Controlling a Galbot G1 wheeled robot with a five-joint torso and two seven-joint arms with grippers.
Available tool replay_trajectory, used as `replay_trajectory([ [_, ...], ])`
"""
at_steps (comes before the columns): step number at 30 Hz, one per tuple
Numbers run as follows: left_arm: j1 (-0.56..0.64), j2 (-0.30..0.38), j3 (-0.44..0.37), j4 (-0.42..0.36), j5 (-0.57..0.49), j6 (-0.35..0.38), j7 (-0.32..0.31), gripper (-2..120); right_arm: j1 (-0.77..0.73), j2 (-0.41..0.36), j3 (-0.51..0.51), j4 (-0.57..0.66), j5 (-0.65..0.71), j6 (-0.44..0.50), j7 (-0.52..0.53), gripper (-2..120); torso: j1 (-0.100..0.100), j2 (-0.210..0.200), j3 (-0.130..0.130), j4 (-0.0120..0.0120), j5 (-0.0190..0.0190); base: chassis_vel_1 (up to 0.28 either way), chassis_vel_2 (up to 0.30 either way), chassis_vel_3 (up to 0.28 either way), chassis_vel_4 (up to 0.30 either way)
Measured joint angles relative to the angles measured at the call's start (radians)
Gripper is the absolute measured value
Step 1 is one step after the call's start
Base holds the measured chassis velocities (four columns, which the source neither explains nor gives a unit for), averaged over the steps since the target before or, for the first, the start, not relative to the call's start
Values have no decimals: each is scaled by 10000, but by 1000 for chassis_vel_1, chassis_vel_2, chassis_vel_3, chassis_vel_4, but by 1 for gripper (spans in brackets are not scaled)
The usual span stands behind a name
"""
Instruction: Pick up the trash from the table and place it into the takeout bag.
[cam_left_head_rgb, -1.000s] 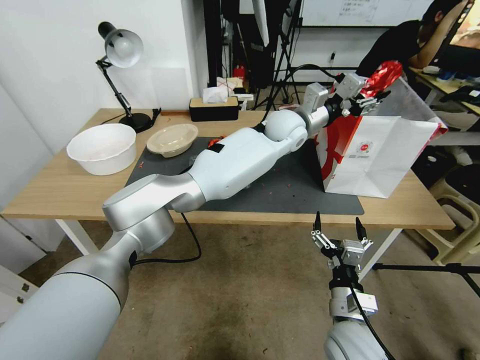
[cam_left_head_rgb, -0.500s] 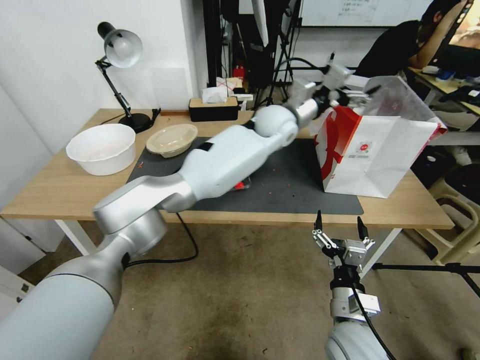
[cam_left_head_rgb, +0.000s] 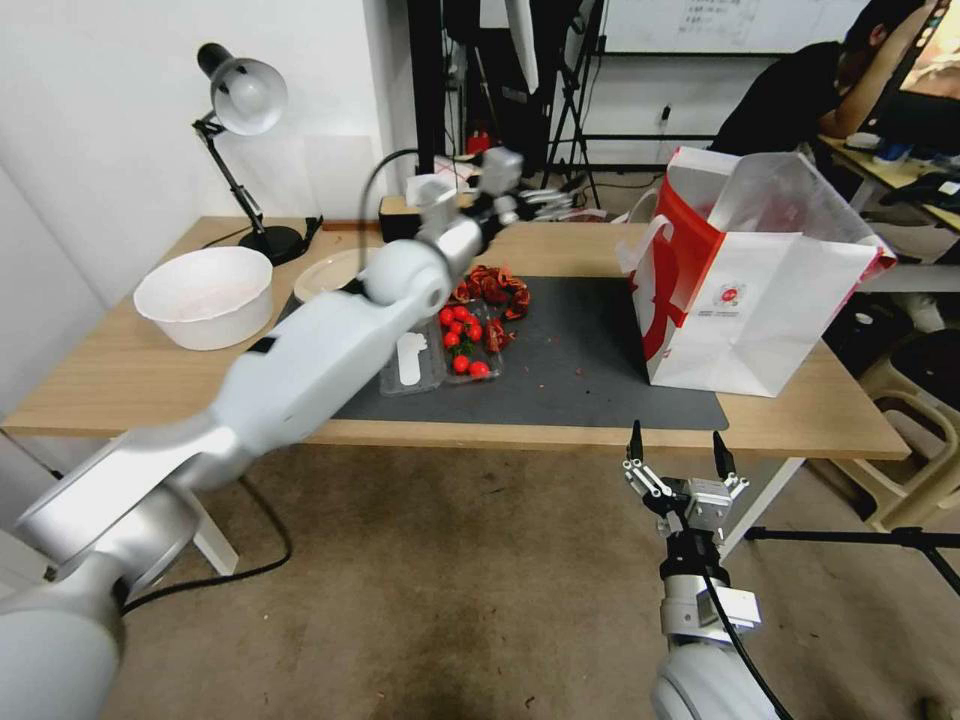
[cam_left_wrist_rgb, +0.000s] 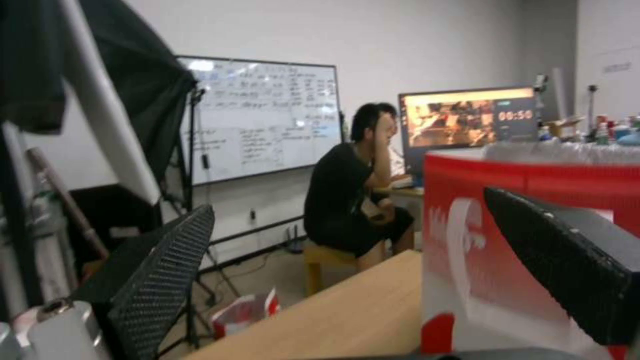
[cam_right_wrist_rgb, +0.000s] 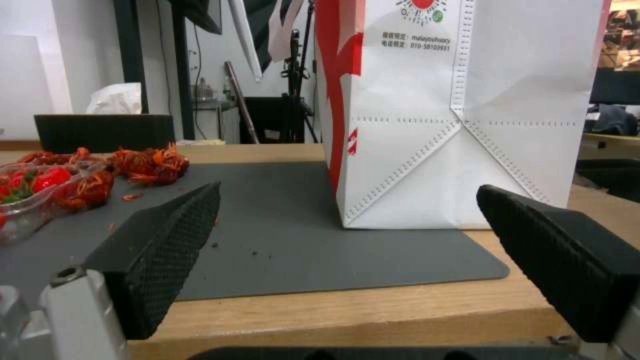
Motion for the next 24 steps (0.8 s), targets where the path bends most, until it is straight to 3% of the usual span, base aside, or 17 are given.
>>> replay_trajectory([
  [13,2674,1149,-1829,-2259,773,278,-633,100,-143,-32,-11,118,-55,-12,22,100,1,0,0,-1,-1,0,0,0,0],
  [20,4806,1483,-3660,-3189,1501,320,-654,100,-180,-54,-60,107,-77,-22,30,100,1,0,0,1,-3,0,0,0,0],
  [24,5572,1557,-4292,-3588,1799,298,-785,100,-204,-31,-76,93,-89,-19,34,100,0,0,0,0,2,0,0,0,0],
])
